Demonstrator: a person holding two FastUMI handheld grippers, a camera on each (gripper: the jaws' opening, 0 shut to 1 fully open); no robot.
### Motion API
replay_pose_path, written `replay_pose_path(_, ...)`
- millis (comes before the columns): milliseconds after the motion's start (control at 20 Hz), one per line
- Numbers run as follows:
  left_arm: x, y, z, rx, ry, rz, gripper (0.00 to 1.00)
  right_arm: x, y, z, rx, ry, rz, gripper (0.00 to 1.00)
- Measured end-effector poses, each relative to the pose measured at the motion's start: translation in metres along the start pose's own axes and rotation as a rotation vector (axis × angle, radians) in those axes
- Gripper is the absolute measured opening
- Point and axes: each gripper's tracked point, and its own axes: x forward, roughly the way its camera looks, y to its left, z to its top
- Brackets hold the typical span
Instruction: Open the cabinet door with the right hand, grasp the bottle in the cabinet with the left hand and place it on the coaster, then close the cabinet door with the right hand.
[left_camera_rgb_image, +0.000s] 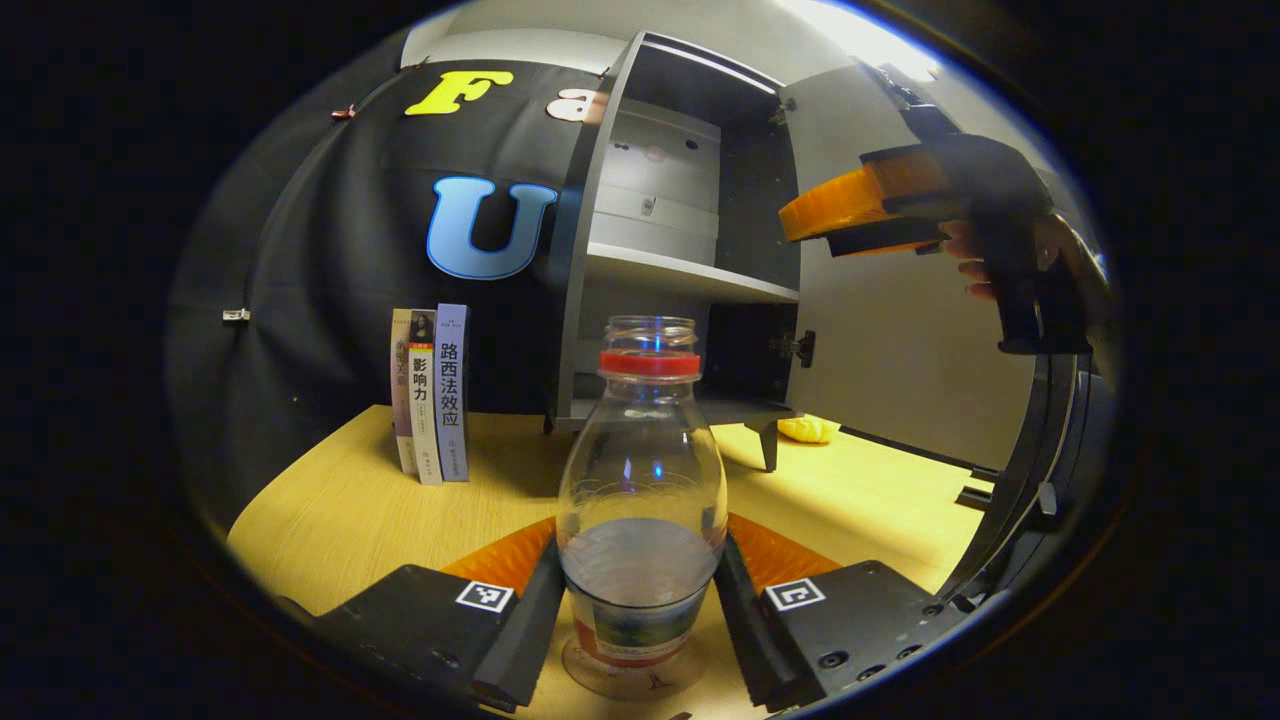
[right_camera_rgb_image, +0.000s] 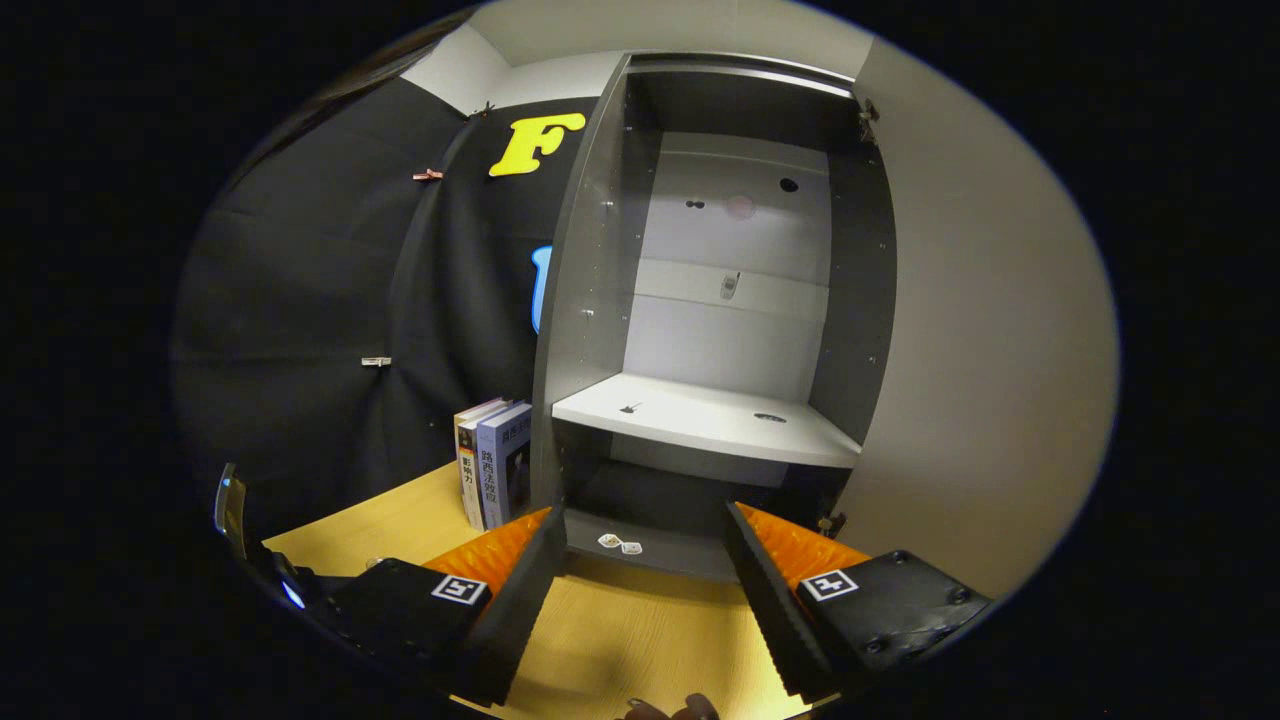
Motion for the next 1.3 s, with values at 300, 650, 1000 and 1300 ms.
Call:
replay_pose_path(300,0.001,-0.002,-0.004,0.014,0.004,-0.003,0.8,0.001,0.004,-0.011,0.014,0.041,0.021,0.98)
replay_pose_path(650,0.003,-0.004,0.005,-0.005,0.017,-0.003,0.95,-0.005,0.006,-0.006,0.017,0.039,0.025,0.98)
replay_pose_path(1000,0.004,-0.017,0.08,0.04,-0.053,-0.047,0.95,-0.026,-0.016,0.035,0.047,-0.024,-0.009,0.98)
replay_pose_path(1300,0.007,-0.035,0.188,0.052,-0.137,-0.125,0.95,-0.061,-0.042,0.078,0.037,-0.073,-0.06,0.98)
